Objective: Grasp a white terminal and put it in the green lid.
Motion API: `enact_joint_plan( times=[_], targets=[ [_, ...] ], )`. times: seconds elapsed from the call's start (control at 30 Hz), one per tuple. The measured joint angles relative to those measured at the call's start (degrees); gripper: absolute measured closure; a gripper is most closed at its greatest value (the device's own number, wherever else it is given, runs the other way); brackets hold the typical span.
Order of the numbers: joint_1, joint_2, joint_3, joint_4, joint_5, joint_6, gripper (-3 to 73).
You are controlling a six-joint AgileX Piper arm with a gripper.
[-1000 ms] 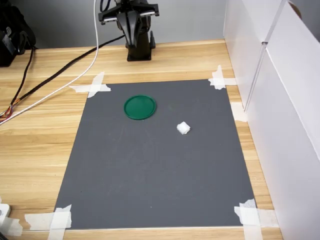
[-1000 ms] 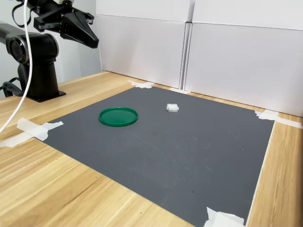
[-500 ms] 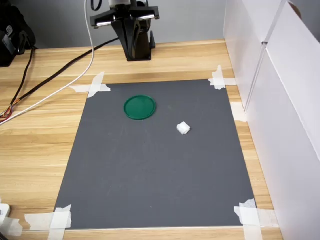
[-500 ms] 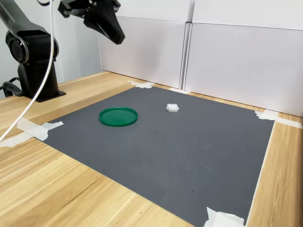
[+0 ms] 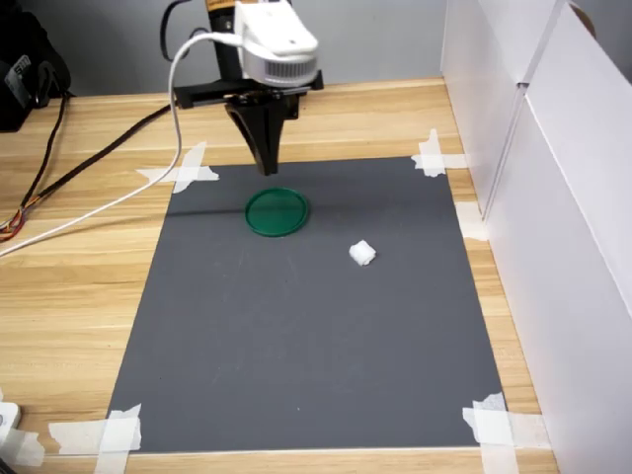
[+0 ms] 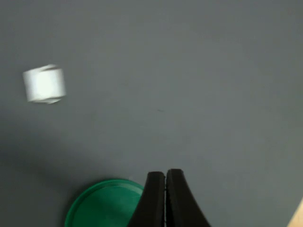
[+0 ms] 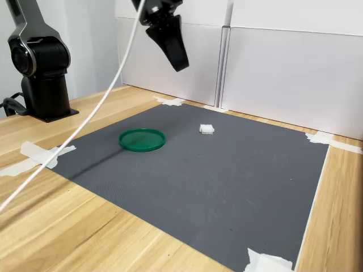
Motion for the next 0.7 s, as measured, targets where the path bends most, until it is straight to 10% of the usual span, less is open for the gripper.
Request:
enact_joint_plan(
  times=[0.37, 0.7],
  targets=[
    [6.18, 6.19, -5.22, 1.69, 8.33, -8.27, 62.5],
    [6.23, 8.37, -5.5, 0.71, 4.85, -8.31, 12.4]
  ],
)
